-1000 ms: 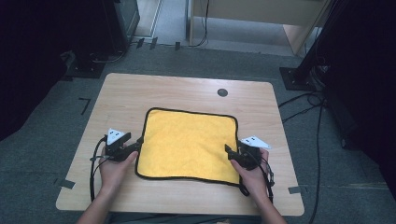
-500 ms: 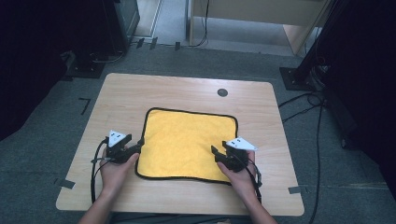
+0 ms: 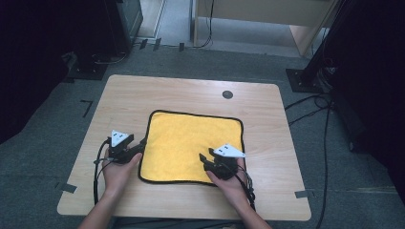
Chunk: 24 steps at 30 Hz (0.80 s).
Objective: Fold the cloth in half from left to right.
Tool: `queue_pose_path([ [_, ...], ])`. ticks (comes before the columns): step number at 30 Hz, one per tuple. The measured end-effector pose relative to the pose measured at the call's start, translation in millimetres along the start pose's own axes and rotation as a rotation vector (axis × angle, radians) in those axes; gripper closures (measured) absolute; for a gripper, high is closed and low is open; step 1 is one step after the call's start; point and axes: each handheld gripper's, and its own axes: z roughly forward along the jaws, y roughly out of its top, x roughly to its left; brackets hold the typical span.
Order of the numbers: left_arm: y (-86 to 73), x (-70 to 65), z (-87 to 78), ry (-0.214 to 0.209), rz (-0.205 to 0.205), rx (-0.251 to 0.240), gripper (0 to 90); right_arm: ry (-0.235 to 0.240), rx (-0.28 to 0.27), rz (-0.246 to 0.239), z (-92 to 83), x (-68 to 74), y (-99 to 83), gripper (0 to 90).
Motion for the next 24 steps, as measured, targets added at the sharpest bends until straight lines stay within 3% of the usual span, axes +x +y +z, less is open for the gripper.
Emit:
queue_pose_path([
  [1, 0.7, 1.4, 1.7, 0.006, -0.01, -0.015, 42.0, 0.018, 0.004, -0.016, 3.2, 8.9, -0.4, 55.2],
  [3, 4.7, 5.1, 6.8, 0.011, -0.014, 0.004, 42.1, 0.027, 0.005, -0.026, 5.1, 13.5, -0.8, 55.2],
  [5, 9.4, 7.6, 12.9, 0.014, -0.019, 0.003, 42.3, 0.056, 0.014, -0.043, 10.8, 27.7, -1.7, 55.4],
  [13, 32.5, 16.8, 42.5, 0.023, -0.03, 0.0, 43.4, 0.127, 0.026, -0.067, 24.0, 59.6, -3.7, 56.1],
  [19, 44.6, 18.1, 62.5, 0.035, 0.002, -0.012, 45.3, 0.179, 0.038, -0.094, 35.3, 82.4, -6.7, 56.6],
  [24, 50.9, 16.3, 80.8, 0.029, 0.017, 0.029, 46.6, 0.215, 0.05, -0.117, 43.0, 99.4, -8.6, 56.9],
])
